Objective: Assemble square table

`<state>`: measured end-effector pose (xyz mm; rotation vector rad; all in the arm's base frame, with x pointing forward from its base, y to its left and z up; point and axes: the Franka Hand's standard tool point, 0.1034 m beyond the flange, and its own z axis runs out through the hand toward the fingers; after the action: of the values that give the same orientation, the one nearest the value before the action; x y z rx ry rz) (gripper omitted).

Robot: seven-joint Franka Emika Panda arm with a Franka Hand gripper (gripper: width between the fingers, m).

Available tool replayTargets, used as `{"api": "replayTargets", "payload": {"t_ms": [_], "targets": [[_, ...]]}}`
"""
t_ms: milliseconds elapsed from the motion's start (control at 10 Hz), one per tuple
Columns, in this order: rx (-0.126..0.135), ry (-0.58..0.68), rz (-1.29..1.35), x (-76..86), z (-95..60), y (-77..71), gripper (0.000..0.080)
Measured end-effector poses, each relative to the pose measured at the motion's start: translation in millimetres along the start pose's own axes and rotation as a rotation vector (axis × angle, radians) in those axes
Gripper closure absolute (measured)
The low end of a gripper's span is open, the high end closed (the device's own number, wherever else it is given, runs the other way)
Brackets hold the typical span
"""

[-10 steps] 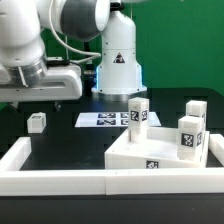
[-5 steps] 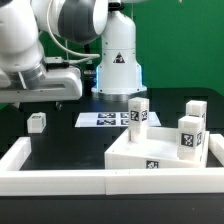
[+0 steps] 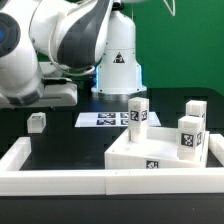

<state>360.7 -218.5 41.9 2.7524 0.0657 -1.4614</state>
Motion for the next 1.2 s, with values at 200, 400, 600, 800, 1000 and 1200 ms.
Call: {"api": "replayTargets", "payload": {"t_ms": [200, 400, 600, 800, 1000, 1200], "targets": [[0.02, -0.102, 0.015, -1.3, 5.6, 3.2, 0.015], [0.016, -0.096, 0.015, 0.2, 5.5, 3.6, 0.015], [0.016, -0.094, 0.018, 1.2, 8.4, 5.9, 0.015], [0.016, -0.108, 0.02, 5.3, 18.1, 9.0, 0.015], [0.019, -0.124, 0.029, 8.3, 25.3, 13.2, 0.015], [0.012, -0.122, 0.035, 12.0, 29.9, 8.1, 0.015]]}}
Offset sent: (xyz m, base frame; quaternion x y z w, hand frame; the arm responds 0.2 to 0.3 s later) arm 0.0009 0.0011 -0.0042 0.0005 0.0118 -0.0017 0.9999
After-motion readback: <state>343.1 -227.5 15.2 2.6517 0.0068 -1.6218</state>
